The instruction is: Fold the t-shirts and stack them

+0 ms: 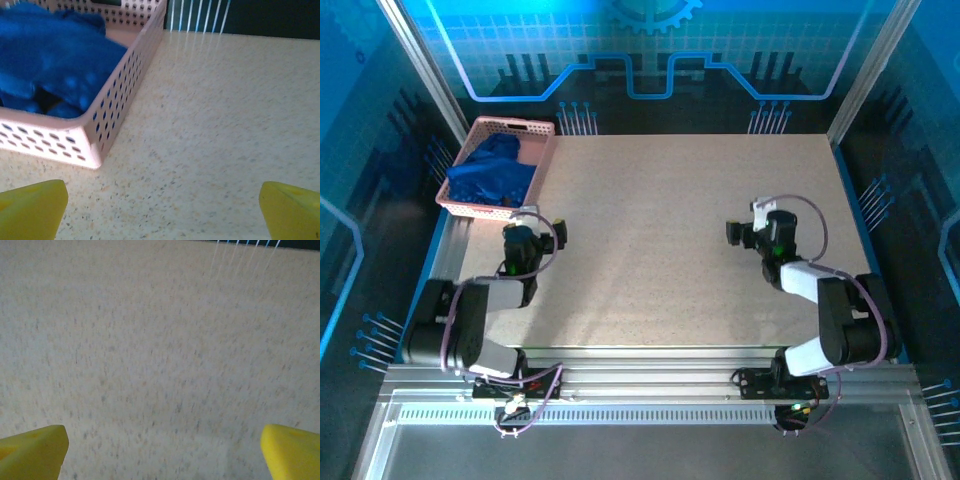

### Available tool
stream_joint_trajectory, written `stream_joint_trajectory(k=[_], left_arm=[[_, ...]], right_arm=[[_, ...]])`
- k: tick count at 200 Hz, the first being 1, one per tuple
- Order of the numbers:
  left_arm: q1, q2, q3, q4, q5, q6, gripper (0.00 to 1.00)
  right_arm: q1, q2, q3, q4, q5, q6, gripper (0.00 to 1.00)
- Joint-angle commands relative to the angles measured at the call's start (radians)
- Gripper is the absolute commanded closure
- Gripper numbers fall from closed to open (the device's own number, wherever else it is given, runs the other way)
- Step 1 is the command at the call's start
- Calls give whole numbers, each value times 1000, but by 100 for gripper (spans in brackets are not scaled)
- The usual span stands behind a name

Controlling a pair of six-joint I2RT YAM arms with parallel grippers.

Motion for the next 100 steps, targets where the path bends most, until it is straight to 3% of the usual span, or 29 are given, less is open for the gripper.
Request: stream_joint_trajectory(k=[1, 28, 54, 71, 100], left_arm=[[-16, -253, 95, -299, 17, -3, 1], [-49, -468, 192, -609, 72, -99, 1], [-80, -546, 352, -935, 42, -207, 1], [-57, -458, 566, -1205, 22, -238, 1], [35, -155, 991, -1605, 44, -235, 1]], right_arm=[[32, -162, 107, -269, 40, 2, 0], [61, -273, 178, -443, -70, 30, 0], [129, -300, 312, -689, -119, 87, 0], [161, -283, 398, -816, -186, 140, 0], [236, -208, 522, -932, -295, 164, 0]])
